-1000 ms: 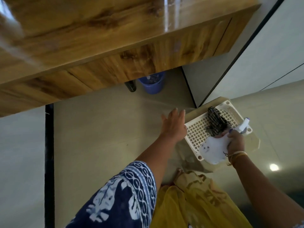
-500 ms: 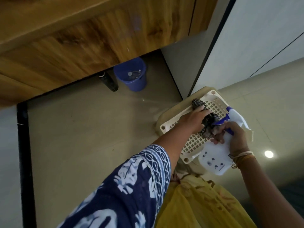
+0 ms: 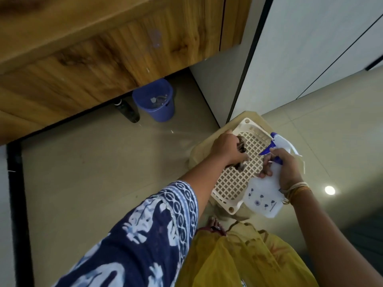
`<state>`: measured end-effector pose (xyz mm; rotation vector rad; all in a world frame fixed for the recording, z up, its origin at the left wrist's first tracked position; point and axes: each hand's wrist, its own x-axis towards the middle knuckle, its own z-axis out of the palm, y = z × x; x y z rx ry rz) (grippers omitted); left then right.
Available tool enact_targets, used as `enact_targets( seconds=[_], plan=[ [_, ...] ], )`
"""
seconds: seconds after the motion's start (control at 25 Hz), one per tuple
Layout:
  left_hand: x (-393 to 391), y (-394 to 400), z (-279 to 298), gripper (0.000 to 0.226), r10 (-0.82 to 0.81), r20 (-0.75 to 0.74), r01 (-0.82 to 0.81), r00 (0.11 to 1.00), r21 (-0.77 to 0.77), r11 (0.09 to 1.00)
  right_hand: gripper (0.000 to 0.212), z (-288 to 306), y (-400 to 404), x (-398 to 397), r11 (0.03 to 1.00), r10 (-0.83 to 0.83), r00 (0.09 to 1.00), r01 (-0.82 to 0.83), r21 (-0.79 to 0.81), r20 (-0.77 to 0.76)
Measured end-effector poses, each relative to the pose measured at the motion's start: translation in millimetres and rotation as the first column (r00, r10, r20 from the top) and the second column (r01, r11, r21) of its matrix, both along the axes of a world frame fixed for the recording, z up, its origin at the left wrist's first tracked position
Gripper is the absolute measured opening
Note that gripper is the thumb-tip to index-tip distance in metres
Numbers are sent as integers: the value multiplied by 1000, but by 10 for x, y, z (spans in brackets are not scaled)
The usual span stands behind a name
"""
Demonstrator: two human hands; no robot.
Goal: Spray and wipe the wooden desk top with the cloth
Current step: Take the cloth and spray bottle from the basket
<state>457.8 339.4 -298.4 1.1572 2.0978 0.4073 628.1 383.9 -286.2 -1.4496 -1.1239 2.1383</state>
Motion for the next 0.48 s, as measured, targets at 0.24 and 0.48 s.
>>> enact_targets(
  seconds=[0.24, 0.48],
  plan=[
    [-509, -392, 987, 38, 560, 506, -584, 656, -130, 802, 30, 720, -144, -373, 988, 153, 988, -153, 21, -5],
    [-1036, -1053, 1950, 30, 682, 470, -728, 561, -114, 677, 29, 1751, -453, -1132, 955, 292, 954, -294, -32, -69]
  ],
)
